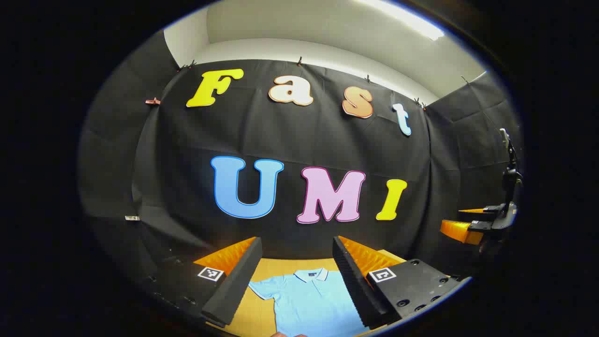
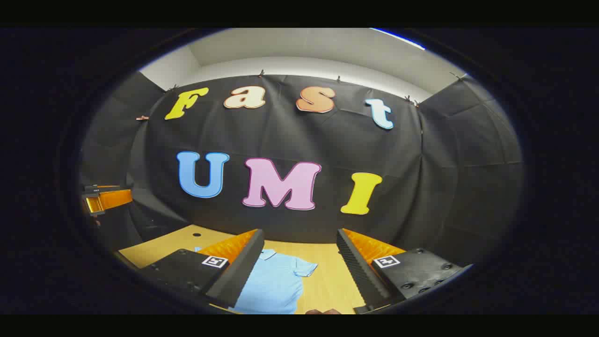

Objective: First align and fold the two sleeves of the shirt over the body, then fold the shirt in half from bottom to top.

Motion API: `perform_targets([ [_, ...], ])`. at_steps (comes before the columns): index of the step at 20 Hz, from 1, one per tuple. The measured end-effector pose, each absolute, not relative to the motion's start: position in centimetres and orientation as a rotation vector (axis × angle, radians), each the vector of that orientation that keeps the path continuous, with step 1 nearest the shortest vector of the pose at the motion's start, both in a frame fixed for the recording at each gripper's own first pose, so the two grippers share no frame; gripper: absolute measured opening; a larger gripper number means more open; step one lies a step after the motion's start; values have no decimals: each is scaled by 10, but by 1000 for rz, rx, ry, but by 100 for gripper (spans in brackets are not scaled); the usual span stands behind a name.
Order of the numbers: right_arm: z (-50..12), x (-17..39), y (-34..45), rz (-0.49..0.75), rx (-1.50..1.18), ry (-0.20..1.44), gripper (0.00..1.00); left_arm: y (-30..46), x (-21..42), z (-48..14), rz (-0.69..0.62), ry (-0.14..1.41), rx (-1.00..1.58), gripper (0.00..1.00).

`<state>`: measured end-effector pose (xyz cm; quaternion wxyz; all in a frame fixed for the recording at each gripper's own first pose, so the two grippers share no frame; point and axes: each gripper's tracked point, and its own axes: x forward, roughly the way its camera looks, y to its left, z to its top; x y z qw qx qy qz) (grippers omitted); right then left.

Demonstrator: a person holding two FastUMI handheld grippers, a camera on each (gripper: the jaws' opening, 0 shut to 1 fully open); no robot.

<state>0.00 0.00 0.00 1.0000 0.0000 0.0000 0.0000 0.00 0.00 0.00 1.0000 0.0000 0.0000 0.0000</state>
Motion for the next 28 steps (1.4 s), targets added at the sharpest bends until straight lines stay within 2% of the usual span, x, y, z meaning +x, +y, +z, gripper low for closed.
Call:
perform_targets([
  [7, -1, 9, 8, -7, 10, 7, 99, 8, 5, 6, 9, 1, 22, 97],
  [17, -7, 16, 8, 8, 1, 30, 96, 11, 7, 4, 28, 14, 15, 97],
  [23, -27, 46, 10, 16, -11, 72, 95, 18, 9, -3, 27, 19, -2, 97],
  [28, -34, 92, 10, 59, -19, 85, 97, 24, 25, -11, 35, 30, 7, 97],
])
